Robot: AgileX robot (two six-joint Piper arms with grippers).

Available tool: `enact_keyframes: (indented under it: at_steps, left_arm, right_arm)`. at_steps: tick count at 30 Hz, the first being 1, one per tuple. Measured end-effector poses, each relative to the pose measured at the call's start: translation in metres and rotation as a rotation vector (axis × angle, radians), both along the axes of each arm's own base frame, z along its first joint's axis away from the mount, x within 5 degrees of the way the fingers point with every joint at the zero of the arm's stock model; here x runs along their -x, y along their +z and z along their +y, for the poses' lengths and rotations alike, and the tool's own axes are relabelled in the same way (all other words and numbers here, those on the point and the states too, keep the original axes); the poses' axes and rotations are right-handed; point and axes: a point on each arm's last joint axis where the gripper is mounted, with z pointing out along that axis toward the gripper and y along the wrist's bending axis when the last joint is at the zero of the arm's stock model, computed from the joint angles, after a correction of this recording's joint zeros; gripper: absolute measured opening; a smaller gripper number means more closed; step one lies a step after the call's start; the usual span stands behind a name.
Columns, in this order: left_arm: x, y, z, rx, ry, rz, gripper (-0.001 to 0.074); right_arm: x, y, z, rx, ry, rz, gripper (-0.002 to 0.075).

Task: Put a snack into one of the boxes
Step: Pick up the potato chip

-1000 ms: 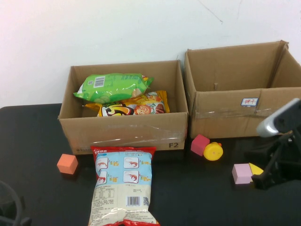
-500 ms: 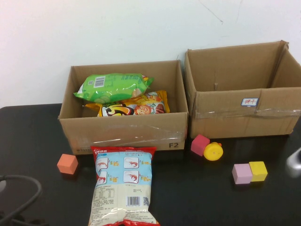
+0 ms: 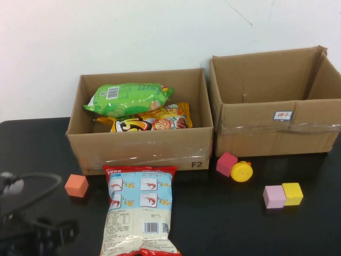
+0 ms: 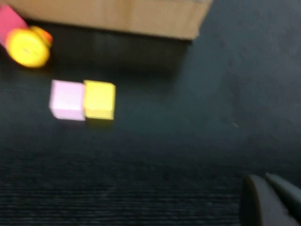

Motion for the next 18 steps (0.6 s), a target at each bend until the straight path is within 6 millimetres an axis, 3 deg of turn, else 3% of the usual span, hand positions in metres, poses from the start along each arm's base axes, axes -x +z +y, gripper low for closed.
enact_keyframes:
  at_steps: [5,6,10,18]
  left_arm:
    - [-0.025,0.001,-0.001,0.039,0.005,-0.022,0.0469]
    - [-0.04,-0.002,-0.001,0.041,-0.001,-0.008,0.0598]
    - [-0.072,-0.007,-0.001,0.034,-0.012,0.021,0.0675]
    - [-0.137,-0.047,-0.028,-0.04,-0.167,0.104,0.0693]
  right_arm:
    - [0.021,-0.013,0.0,-0.095,0.011,-0.058,0.0001]
    - [0.029,-0.017,0.0,-0.139,0.003,-0.063,0.0001]
    - [0.038,-0.019,-0.002,-0.163,0.002,-0.084,0.0001]
    - [0.035,-0.018,0.001,-0.18,0.036,-0.161,0.0001]
